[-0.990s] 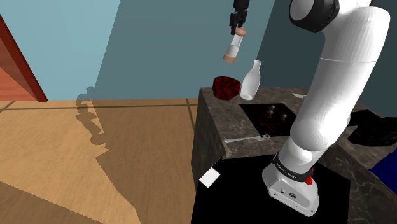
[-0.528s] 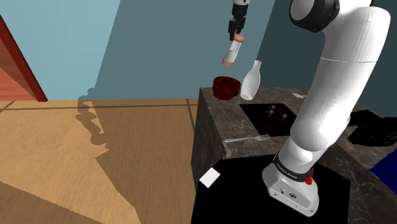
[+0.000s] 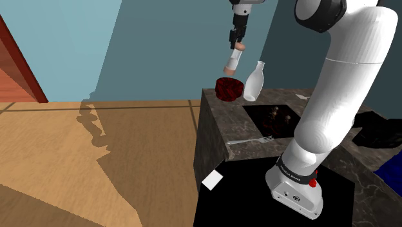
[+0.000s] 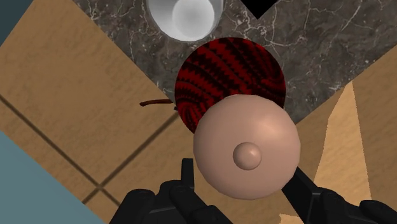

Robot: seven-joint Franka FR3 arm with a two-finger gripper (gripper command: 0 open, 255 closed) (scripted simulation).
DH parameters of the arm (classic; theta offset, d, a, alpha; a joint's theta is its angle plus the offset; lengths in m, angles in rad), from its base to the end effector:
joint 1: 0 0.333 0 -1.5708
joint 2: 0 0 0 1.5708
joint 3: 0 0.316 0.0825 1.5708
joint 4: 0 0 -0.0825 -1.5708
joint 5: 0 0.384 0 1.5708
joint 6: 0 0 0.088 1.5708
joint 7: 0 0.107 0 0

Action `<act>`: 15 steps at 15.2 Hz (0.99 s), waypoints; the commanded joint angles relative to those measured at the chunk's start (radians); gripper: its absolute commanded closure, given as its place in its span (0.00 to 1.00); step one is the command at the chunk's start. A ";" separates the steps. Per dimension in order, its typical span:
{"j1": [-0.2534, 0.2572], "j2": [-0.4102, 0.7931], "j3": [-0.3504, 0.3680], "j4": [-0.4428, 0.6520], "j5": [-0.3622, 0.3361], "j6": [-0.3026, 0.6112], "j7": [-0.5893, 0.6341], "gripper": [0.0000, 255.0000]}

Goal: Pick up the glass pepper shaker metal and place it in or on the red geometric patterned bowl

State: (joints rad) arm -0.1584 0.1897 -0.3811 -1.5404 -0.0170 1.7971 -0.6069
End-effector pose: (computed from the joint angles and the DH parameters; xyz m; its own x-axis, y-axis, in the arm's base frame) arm 0.5453 -0.3055 0.5554 0.9966 0.0804 0.0159 0.0780 -0.9901 0.1169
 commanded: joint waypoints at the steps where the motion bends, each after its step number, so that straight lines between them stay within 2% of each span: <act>1: 0.003 -0.010 0.001 -0.039 -0.004 0.030 0.005 1.00; 10: 0.006 -0.006 0.003 -0.155 -0.004 0.149 0.012 1.00; 15: 0.006 -0.005 0.003 -0.160 -0.004 0.155 0.012 1.00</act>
State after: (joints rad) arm -0.1529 0.1846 -0.3783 -1.6999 -0.0210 1.9516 -0.5950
